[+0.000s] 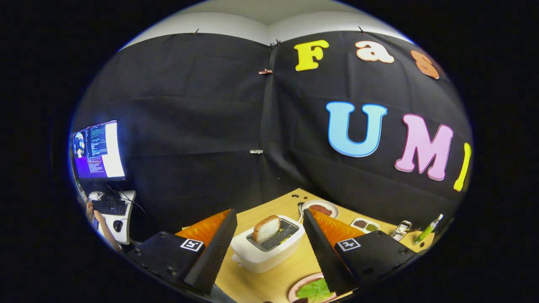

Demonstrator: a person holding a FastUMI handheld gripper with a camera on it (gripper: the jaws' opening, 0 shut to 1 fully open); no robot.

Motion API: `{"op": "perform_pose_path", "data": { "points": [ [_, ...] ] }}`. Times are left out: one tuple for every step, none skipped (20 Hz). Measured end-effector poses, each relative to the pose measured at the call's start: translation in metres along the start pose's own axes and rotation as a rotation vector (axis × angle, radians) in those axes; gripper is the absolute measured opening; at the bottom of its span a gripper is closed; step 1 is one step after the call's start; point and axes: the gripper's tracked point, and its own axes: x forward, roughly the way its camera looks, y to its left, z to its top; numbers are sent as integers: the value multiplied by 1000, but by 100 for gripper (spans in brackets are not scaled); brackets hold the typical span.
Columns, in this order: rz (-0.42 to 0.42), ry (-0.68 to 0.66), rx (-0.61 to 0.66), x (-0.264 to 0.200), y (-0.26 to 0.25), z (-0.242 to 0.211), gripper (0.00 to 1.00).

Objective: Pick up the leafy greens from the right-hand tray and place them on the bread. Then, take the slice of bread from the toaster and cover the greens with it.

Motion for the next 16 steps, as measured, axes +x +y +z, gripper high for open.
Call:
{"op": "perform_pose_path", "data": {
  "points": [
    [4, 17, 24, 13, 2, -6, 98],
    [8, 37, 49, 26, 4, -12, 98],
    [13, 62, 72, 39, 6, -20, 98],
    [11, 89, 94, 53, 8, -29, 98],
    [5, 117, 113, 65, 7, -40, 98],
    [-3, 140, 134, 77, 5, -50, 98],
    [-14, 165, 158, 89, 3, -61, 99],
    [-29, 190, 183, 100, -2, -71, 99],
    [-44, 216, 207, 109, -6, -80, 99],
    [-49, 236, 237, 118, -6, -87, 98],
    [-48, 244, 275, 126, -5, -91, 95],
    [-49, 245, 303, 134, -6, -93, 95],
    [-54, 248, 327, 140, -7, -95, 92],
    [-55, 256, 350, 148, -9, -101, 88],
    [-66, 268, 367, 155, -12, -108, 87],
    [-78, 285, 381, 160, -16, -115, 87]
  ]
}}
